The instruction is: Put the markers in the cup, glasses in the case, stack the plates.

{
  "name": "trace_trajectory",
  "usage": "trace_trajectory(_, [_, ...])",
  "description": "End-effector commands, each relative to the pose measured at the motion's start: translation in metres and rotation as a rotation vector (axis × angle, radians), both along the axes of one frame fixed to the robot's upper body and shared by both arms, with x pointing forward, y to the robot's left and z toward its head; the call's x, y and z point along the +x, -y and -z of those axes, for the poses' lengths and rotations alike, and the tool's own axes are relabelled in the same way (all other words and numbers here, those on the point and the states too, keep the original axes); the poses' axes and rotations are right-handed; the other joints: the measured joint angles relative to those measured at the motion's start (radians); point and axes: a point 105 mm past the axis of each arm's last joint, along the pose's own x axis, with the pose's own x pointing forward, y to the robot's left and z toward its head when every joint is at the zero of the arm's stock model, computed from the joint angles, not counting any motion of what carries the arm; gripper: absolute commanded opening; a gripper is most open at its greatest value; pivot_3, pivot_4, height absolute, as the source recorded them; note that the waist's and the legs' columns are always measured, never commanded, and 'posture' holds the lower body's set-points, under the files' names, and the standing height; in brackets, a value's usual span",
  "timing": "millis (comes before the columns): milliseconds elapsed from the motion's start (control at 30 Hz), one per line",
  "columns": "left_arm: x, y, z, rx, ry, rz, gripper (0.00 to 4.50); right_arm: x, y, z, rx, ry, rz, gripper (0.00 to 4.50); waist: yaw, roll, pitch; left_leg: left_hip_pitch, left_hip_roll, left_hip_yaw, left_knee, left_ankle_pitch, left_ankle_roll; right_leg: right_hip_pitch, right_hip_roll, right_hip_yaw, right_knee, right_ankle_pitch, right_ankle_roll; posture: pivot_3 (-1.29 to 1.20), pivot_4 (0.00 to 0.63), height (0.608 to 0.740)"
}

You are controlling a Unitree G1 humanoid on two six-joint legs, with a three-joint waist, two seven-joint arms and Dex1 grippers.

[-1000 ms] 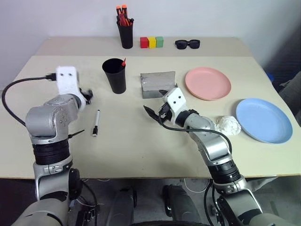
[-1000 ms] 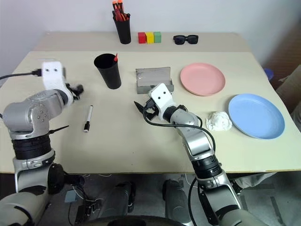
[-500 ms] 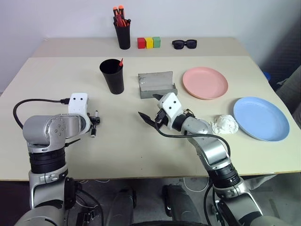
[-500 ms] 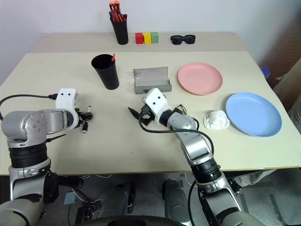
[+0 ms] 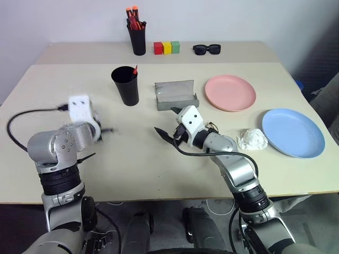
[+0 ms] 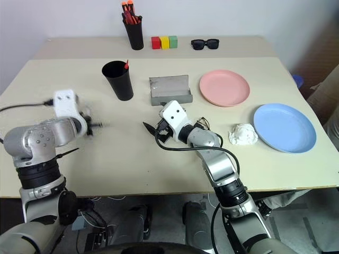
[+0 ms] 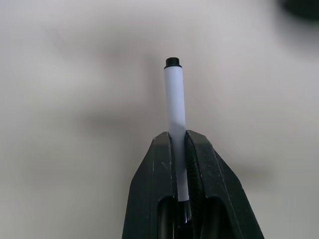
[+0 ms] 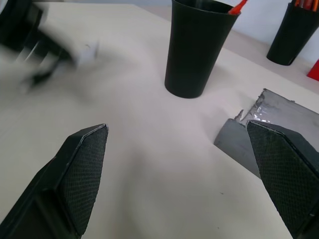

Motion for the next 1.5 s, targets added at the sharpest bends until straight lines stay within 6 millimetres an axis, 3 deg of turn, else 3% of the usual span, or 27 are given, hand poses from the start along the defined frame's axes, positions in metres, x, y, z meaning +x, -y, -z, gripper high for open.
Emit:
trace_trajectory(33, [0.010, -0.004, -0.074, 0.063, 0.377, -0.029, 0.04, 0.019, 0.006, -0.036, 0.113, 0.106, 0.120, 4.50, 0.002, 0.000, 0.000, 0.000, 0.000, 0.000, 0.000, 0.000, 0.000, 0.000, 0.000, 0.000, 0.000, 0.000, 0.000, 0.00, 0.150, 0.740])
trace_trajectory(167, [0.028, 0.014, -0.117, 0.112, 0.632, 0.028, 0.04, 0.038, 0.015, -0.054, 0.186, 0.154, 0.232, 4.50, 0.015, 0.000, 0.000, 0.000, 0.000, 0.001, 0.000, 0.001, -0.001, 0.000, 0.000, 0.000, -0.001, 0.001, -0.001, 0.00, 0.150, 0.740])
trace_trajectory(300, [0.051, 0.041, -0.131, 0.121, 0.754, 0.107, 0.04, 0.038, 0.009, -0.055, 0.197, 0.162, 0.214, 4.50, 0.026, 0.000, 0.000, -0.001, 0.000, 0.001, 0.000, 0.000, 0.000, 0.000, 0.000, 0.000, -0.003, 0.001, -0.001, 0.00, 0.150, 0.740])
trace_trajectory(600, [0.083, 0.087, -0.109, 0.112, 0.777, 0.223, 0.04, 0.028, 0.003, -0.051, 0.212, 0.154, 0.202, 4.50, 0.015, 0.000, 0.000, -0.001, 0.000, 0.002, 0.000, 0.000, 0.001, 0.000, 0.000, 0.000, -0.002, 0.001, 0.000, 0.00, 0.150, 0.740])
trace_trajectory(900, [0.090, 0.089, -0.094, 0.153, 0.754, 0.225, 0.04, 0.024, 0.003, -0.048, 0.213, 0.145, 0.207, 4.50, 0.018, 0.000, 0.000, -0.001, 0.000, 0.002, 0.000, 0.000, 0.001, 0.000, 0.000, 0.000, -0.002, 0.001, 0.000, 0.00, 0.150, 0.740])
trace_trajectory(1000, [0.090, 0.087, -0.090, 0.152, 0.745, 0.210, 1.14, 0.024, 0.003, -0.048, 0.210, 0.145, 0.207, 4.50, 0.019, 0.000, 0.000, -0.001, 0.000, 0.001, 0.000, 0.000, 0.001, 0.000, 0.000, 0.000, -0.002, 0.001, 0.000, 0.00, 0.150, 0.740])
trace_trajectory(1133, [0.090, 0.085, -0.087, 0.149, 0.740, 0.194, 3.05, 0.025, 0.003, -0.048, 0.207, 0.144, 0.203, 4.50, 0.019, 0.000, 0.000, -0.001, 0.000, 0.001, 0.000, 0.000, 0.001, 0.000, 0.000, 0.000, -0.002, 0.001, 0.000, 0.00, 0.150, 0.740])
trace_trajectory(1367, [0.085, 0.084, -0.095, 0.065, 0.776, 0.198, 3.05, 0.024, 0.000, -0.048, 0.198, 0.139, 0.180, 4.50, 0.018, 0.000, 0.000, -0.001, 0.000, 0.001, 0.000, 0.000, 0.001, 0.000, 0.000, 0.000, -0.002, 0.001, 0.000, 0.00, 0.150, 0.740])
trace_trajectory(1500, [0.073, 0.110, -0.117, 0.047, 0.838, 0.439, 3.05, 0.017, 0.005, -0.041, 0.142, 0.123, 0.123, 4.50, 0.018, 0.000, 0.000, -0.001, 0.000, 0.001, 0.000, 0.000, 0.001, 0.000, 0.001, 0.000, -0.002, 0.001, 0.000, 0.00, 0.150, 0.740])
